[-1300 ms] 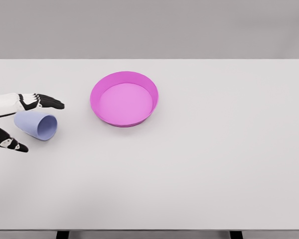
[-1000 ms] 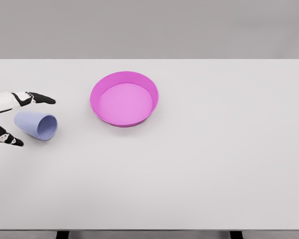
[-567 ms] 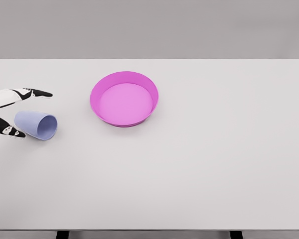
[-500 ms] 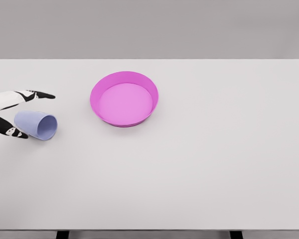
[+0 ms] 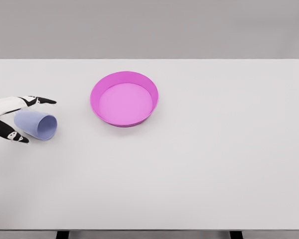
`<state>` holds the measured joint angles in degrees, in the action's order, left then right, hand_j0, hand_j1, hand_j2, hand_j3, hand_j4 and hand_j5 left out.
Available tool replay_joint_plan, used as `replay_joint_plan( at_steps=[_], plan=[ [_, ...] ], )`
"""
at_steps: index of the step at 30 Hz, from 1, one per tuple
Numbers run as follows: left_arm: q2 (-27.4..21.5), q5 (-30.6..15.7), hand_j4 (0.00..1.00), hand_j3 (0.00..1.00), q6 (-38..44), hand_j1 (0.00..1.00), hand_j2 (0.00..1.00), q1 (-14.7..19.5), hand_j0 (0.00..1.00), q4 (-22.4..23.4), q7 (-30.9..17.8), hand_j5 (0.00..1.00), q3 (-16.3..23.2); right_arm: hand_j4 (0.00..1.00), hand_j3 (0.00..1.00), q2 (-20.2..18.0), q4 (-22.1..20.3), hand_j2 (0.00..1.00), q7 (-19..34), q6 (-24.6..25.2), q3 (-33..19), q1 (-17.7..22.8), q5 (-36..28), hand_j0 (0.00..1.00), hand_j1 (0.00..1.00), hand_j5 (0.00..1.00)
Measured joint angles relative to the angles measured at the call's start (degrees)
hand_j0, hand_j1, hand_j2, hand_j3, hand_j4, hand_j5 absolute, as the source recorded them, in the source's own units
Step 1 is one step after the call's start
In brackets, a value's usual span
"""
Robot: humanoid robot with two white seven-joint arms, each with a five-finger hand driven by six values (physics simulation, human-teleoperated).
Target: Flip the cup with left arm and place it on the plate
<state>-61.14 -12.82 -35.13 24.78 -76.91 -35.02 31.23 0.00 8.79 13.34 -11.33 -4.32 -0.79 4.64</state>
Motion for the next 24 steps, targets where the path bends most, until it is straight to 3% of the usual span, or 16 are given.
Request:
replay_joint_plan(
  at_steps=[7,24],
  plan=[
    [1.2,0.7,1.0,1.0,0.0,1.0,1.0,1.6,1.0,3.8,0.0,1.0,1.1,1.0,1.0,0.0,0.0,1.0,0.0,0.0,0.0,0.0,0.0,1.0,1.0,1.0],
    [2.5,3.1,1.0,1.0,0.0,1.0,1.0,3.1,1.0,4.9,0.0,1.0,4.0,1.0,1.0,0.0,0.0,1.0,0.0,0.0,0.0,0.0,0.0,1.0,1.0,1.0]
  ],
)
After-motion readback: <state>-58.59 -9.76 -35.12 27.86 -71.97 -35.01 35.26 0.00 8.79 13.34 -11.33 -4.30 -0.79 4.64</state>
